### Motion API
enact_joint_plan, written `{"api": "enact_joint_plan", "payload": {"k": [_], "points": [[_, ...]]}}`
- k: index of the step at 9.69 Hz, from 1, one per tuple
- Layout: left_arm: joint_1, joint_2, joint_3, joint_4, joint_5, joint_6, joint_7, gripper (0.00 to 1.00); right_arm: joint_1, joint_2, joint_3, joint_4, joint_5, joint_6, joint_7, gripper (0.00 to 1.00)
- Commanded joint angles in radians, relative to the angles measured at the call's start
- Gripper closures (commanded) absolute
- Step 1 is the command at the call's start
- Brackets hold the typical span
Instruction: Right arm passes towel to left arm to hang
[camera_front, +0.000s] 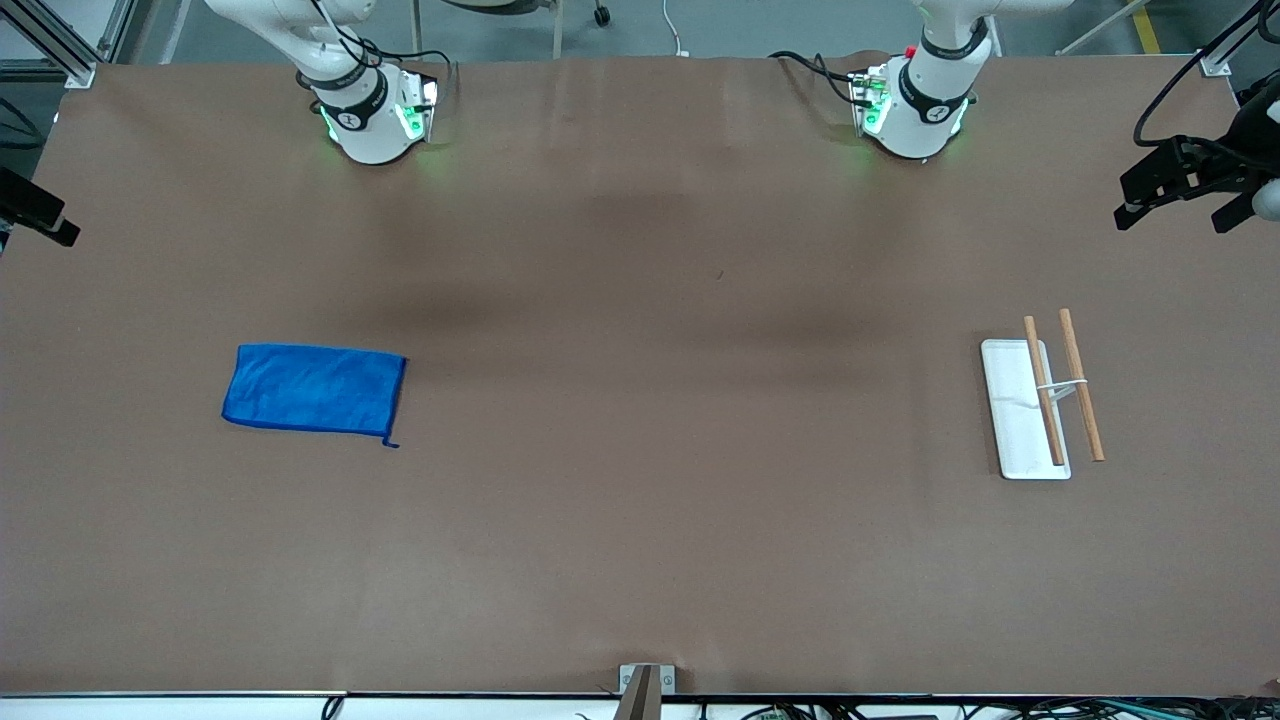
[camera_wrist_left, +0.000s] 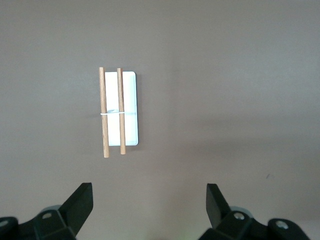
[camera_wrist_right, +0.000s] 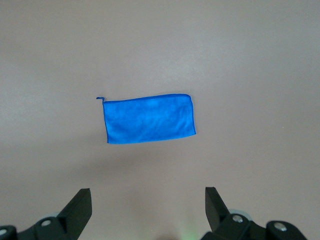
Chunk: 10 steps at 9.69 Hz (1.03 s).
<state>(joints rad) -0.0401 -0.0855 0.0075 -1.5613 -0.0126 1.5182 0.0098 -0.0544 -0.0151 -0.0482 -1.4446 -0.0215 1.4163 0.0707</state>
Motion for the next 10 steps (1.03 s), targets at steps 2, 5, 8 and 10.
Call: {"api": "enact_joint_plan", "payload": {"k": [2,5,8,10], "points": [[0.009,0.013,-0.008,-0.019,0.016,0.007,0.001,0.0,0.007,0.001,0.002,0.003,-0.021,-0.013,-0.002,0.0],[0.008,0.013,-0.008,-0.017,0.017,0.008,-0.001,0.0,0.005,0.055,0.002,-0.092,-0.015,0.028,-0.005,0.0],[0.009,0.013,-0.008,-0.017,0.017,0.008,0.001,0.0,0.007,0.095,0.002,-0.313,-0.018,0.253,-0.006,0.0],[0.009,0.013,-0.006,-0.017,0.017,0.008,0.001,0.0,0.007,0.133,0.002,-0.464,-0.021,0.439,-0.037,0.0]]}}
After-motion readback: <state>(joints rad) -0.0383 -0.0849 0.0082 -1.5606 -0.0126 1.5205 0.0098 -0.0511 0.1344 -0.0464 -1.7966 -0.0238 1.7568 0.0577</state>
